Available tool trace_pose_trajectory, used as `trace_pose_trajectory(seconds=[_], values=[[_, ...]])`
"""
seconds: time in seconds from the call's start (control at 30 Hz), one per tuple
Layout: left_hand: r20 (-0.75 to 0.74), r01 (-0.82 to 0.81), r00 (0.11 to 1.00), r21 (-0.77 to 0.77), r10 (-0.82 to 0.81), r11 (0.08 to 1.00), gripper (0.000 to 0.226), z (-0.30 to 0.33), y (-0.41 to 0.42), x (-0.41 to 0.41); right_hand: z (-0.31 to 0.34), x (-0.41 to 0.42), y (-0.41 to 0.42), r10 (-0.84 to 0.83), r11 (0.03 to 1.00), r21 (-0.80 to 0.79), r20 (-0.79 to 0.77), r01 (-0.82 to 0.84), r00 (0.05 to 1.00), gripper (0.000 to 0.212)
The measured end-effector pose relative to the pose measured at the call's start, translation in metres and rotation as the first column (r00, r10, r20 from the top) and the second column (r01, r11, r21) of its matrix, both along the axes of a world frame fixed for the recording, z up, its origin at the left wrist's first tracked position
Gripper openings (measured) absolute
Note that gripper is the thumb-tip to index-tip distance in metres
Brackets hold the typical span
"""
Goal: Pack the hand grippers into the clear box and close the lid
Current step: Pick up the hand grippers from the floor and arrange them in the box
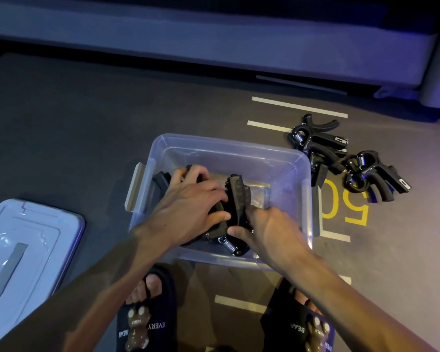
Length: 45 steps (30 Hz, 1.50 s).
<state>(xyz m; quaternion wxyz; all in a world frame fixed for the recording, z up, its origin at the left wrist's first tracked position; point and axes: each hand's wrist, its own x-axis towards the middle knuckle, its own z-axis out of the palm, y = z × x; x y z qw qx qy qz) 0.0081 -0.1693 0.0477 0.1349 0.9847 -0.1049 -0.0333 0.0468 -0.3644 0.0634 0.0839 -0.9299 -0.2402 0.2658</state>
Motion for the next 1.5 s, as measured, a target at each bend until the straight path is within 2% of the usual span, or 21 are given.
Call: trace_pose_trajectory(seconds=[0.2,0.3,0.37,0.43,0.5,0.53,0.6,0.73,0.83,0.93,1.0,1.2,1.27,1.37,1.5], values=[[-0.051,0.009,0.999,0.006,-0.009,1.0,0.052,-0.002,0.002,0.001,-0.002,0.001,-0.003,0.039,0.999,0.018,0.002,-0.039,0.999,0.053],[0.009,-0.001,1.0,-0.036,0.001,0.999,0.048,-0.004,0.002,0.004,-0.001,0.008,-0.007,0.013,0.998,0.054,0.003,-0.013,1.0,0.055],[0.084,-0.034,0.996,-0.071,0.04,0.997,0.041,-0.004,0.001,0.008,0.007,0.021,-0.016,-0.111,0.965,0.25,0.099,0.083,0.989,0.052],[0.143,-0.075,0.986,-0.102,0.089,0.992,0.033,-0.002,0.0,0.013,0.019,0.043,-0.031,-0.323,0.843,0.488,0.128,0.224,0.938,0.039],[0.165,-0.09,0.98,-0.125,0.11,0.988,0.028,0.0,-0.002,0.02,0.025,0.075,-0.05,-0.511,0.71,0.612,0.105,0.349,0.853,0.028],[0.165,-0.086,0.98,-0.133,0.108,0.987,0.027,0.0,-0.003,0.023,0.021,0.092,-0.06,-0.576,0.687,0.606,0.119,0.4,0.809,0.023],[0.165,-0.071,0.982,-0.145,0.095,0.987,0.025,-0.001,-0.006,0.026,-0.003,0.122,-0.083,-0.627,0.726,0.477,0.166,0.495,0.761,0.018],[0.159,-0.06,0.984,-0.15,0.084,0.987,0.026,-0.005,-0.011,0.03,-0.067,0.141,-0.109,-0.553,0.833,0.06,0.047,0.55,0.832,0.017],[0.157,-0.058,0.984,-0.169,0.085,0.984,0.025,-0.006,-0.01,0.031,-0.101,0.136,-0.113,-0.464,0.885,-0.03,-0.007,0.464,0.886,0.023],[0.154,-0.055,0.985,-0.179,0.083,0.982,0.025,-0.006,-0.009,0.029,-0.108,0.131,-0.11,-0.524,0.849,0.042,-0.069,0.527,0.849,0.016],[0.149,-0.058,0.985,-0.18,0.085,0.982,0.026,-0.006,-0.009,0.028,-0.111,0.13,-0.111,-0.509,0.858,0.051,-0.058,0.512,0.859,0.02],[0.144,-0.059,0.986,-0.204,0.09,0.977,0.024,-0.001,-0.011,0.02,-0.109,0.123,-0.115,-0.664,0.719,0.181,-0.104,0.67,0.741,0.017],[0.153,-0.055,0.984,-0.21,0.089,0.976,0.02,0.003,-0.012,0.016,-0.105,0.114,-0.117,-0.693,0.681,0.212,-0.122,0.7,0.711,0.022],[0.163,-0.055,0.982,-0.215,0.091,0.975,0.02,0.008,-0.011,0.009,-0.101,0.099,-0.119,-0.761,0.559,0.335,-0.156,0.758,0.63,0.024],[0.157,-0.068,0.982,-0.206,0.102,0.976,0.023,0.014,-0.012,-0.002,-0.054,0.096,-0.127,-0.808,0.472,0.536,-0.053,0.699,0.587,0.046]])
